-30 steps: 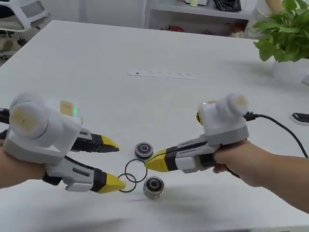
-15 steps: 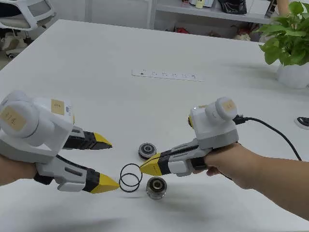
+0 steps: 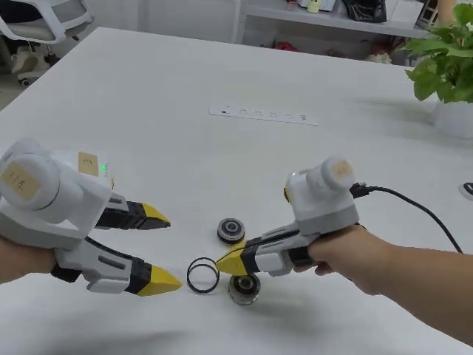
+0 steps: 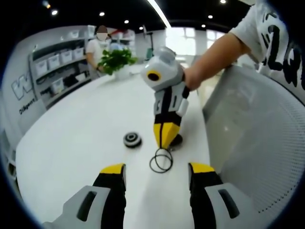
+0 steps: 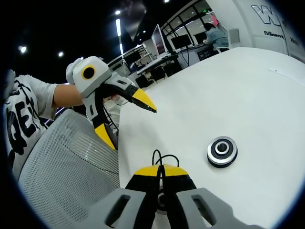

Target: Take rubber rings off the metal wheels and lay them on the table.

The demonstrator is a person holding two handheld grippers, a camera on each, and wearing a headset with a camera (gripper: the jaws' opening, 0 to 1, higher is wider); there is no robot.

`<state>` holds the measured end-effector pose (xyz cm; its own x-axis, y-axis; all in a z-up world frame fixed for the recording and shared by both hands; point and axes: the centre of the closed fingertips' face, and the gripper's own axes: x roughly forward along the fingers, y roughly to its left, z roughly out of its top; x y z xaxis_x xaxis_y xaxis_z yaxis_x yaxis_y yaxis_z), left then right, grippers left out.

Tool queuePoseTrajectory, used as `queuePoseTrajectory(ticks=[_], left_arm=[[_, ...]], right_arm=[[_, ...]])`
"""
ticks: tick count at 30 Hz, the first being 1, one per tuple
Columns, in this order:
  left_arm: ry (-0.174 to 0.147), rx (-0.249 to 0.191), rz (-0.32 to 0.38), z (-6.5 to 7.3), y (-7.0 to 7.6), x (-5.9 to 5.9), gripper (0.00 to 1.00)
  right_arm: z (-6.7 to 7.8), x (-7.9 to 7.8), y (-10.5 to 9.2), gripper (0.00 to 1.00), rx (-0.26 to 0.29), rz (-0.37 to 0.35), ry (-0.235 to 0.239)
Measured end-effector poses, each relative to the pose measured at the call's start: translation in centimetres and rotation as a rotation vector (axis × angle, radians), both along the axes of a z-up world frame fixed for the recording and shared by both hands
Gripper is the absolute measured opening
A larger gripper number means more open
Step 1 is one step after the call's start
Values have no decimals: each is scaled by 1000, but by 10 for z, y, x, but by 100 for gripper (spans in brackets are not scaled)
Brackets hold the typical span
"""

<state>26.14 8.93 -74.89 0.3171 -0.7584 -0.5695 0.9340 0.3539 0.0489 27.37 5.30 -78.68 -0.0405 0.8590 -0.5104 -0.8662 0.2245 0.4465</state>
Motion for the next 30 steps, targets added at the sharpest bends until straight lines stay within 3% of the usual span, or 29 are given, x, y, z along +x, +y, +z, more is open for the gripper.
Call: queuePoseTrajectory(ticks=[30], left_arm=[[33, 15, 11, -10, 2, -2, 53]], right_arm=[[-18, 10, 3, 3, -55, -22, -43]])
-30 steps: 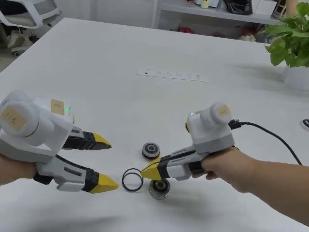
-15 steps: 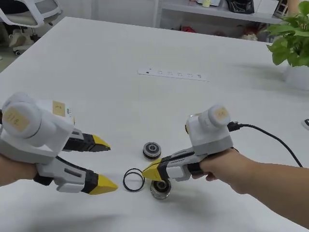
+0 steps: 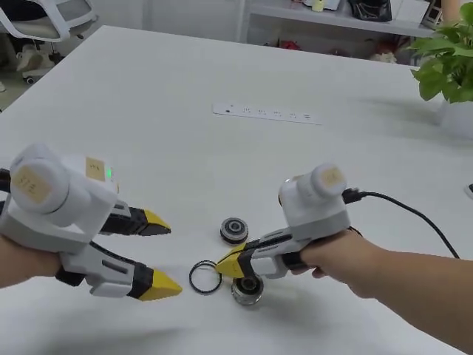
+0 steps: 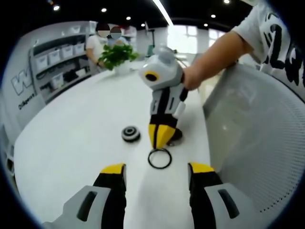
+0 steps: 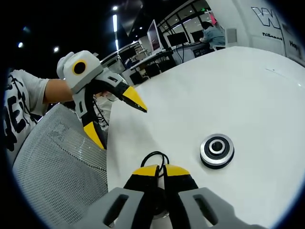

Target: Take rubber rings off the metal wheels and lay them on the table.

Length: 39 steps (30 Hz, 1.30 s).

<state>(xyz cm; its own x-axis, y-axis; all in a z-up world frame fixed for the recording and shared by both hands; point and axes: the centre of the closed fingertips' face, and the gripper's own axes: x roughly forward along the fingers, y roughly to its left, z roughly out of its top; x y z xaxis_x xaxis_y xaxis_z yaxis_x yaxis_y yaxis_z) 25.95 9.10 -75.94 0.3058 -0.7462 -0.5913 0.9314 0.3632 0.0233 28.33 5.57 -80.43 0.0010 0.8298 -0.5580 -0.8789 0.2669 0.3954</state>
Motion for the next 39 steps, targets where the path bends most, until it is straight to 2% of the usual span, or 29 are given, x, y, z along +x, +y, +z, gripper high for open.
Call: queuePoseTrajectory(ticks=[9, 23, 32, 39], left_arm=[[4, 2, 4, -1, 0, 1, 52], [6, -10, 16, 4, -1, 7, 52], [-8, -27, 36, 12, 0, 18, 52], [-21, -41, 54, 20, 1, 30, 51]], right_arm=[[2, 4, -3, 4, 3, -17, -11], [22, 12, -13, 9, 46, -60, -25], [42, 24, -23, 11, 91, -109, -56], [50, 35, -33, 12, 102, -141, -78]])
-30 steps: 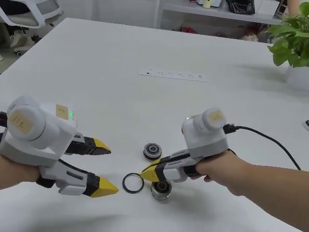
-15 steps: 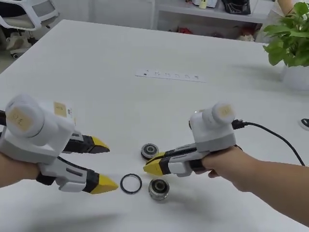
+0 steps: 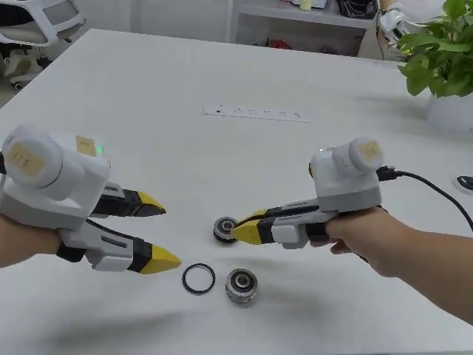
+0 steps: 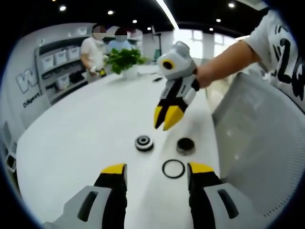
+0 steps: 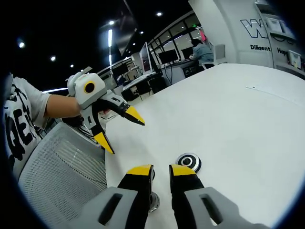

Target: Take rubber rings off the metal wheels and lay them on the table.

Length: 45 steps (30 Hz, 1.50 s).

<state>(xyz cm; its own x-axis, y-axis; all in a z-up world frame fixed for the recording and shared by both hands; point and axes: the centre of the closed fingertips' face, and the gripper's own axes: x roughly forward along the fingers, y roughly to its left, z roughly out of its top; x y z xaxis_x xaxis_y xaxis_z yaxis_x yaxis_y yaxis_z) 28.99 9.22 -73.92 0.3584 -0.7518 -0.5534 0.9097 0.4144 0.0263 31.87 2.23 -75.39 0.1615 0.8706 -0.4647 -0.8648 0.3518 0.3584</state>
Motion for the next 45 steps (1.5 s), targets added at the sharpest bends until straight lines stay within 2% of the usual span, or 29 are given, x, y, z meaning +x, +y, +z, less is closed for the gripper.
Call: queuePoseTrajectory(ticks=[9, 18, 30, 45], left_arm=[[-7, -8, 14, 4, 0, 15, 51], [-6, -19, 26, 1, -3, 28, 51], [7, -18, 32, -8, -12, 42, 50], [30, -18, 13, -20, -30, 49, 49]], right_arm=[[7, 10, -6, 15, 8, -28, -29], [7, 17, -5, 21, 5, -31, -82], [-13, 28, -10, 24, -42, 0, -128], [-25, 31, -14, 25, -61, 16, -148]])
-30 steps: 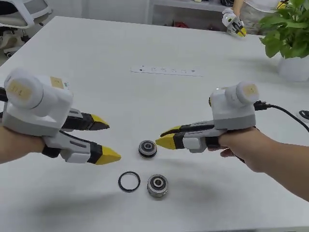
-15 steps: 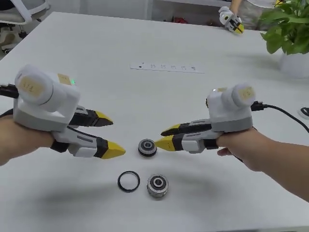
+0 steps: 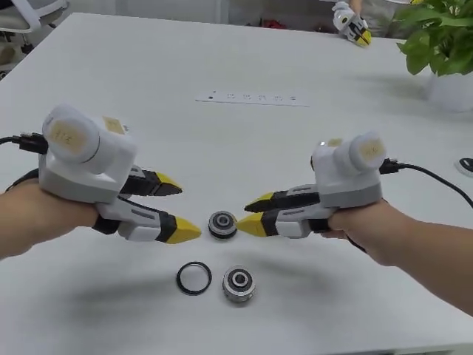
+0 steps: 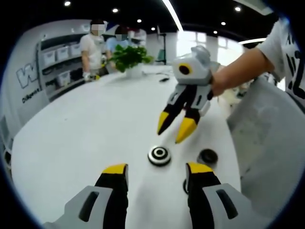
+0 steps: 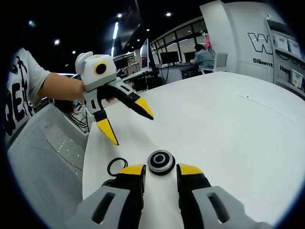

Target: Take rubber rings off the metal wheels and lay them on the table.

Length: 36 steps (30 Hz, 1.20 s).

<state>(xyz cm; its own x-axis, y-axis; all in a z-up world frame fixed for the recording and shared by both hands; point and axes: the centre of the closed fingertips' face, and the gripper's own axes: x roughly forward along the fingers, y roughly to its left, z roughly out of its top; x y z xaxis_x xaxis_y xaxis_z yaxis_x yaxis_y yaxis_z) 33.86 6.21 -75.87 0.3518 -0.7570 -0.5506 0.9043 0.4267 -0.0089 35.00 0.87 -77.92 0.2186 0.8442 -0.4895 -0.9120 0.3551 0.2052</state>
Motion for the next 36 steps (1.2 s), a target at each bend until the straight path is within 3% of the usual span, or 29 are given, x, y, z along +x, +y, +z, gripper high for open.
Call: queuePoseTrajectory(ticks=[23, 36], left_arm=[[20, 6, -13, -17, -22, 7, 43], [33, 5, -21, -25, -32, 7, 31]], right_arm=[[-16, -7, 6, 27, -34, 22, -11], [-21, -5, 3, 27, -40, 20, -5]])
